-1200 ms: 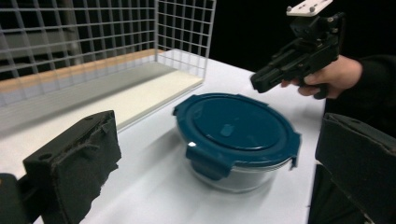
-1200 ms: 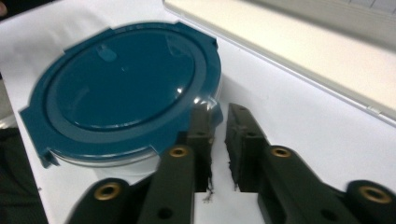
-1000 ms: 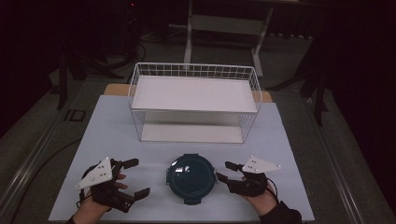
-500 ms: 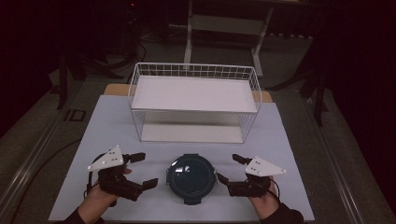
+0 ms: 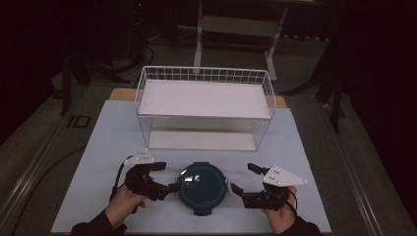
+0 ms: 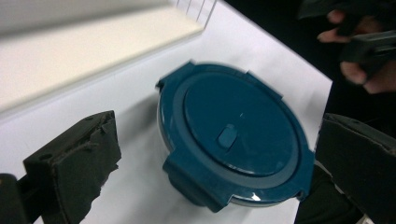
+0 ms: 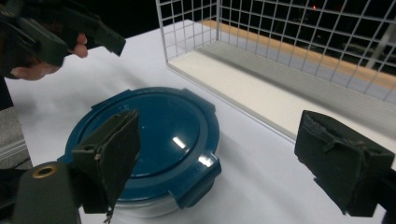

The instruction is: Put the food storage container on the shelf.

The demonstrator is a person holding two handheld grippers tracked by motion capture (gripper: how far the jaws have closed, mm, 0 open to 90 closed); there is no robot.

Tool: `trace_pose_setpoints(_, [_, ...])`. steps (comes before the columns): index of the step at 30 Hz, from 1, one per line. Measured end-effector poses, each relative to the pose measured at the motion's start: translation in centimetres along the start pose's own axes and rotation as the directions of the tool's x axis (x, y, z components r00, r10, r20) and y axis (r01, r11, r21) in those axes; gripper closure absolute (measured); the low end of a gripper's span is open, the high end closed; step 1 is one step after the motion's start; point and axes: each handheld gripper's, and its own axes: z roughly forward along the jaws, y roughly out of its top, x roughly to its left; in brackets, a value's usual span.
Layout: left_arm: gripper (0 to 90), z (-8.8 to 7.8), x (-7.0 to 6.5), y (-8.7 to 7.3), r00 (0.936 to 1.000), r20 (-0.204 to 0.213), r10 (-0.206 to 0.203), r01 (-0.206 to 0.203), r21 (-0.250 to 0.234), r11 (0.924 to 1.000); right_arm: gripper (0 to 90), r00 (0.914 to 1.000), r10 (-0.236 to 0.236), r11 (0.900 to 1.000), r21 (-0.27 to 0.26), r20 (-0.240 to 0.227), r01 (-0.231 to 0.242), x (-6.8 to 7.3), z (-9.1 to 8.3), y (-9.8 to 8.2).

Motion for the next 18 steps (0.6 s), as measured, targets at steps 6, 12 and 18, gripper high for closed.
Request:
trace_pose_setpoints(6, [3.0,1.0,1.0,-0.3,0.9867,-0.009,-0.162,0.162,0.116,0.9799,10.8,0.9979,0.059,0.997,0.048,-0.025,-0.058,0.0,0.6,-0.5])
trace_pose_setpoints(12, [3.0,1.5,2.0,-0.5,0.9411,0.051,-0.334,0.323,0.160,0.9329,10.8,0.9983,0.058,0.997,0.050,-0.012,-0.057,0.1,0.9,-0.6])
trace_pose_setpoints(18, [15.0,1.9,2.4,-0.9,0.9015,0.038,-0.431,0.415,0.205,0.8864,11.3,0.9976,0.068,0.996,0.066,-0.017,-0.066,0.1,1.2,-0.6])
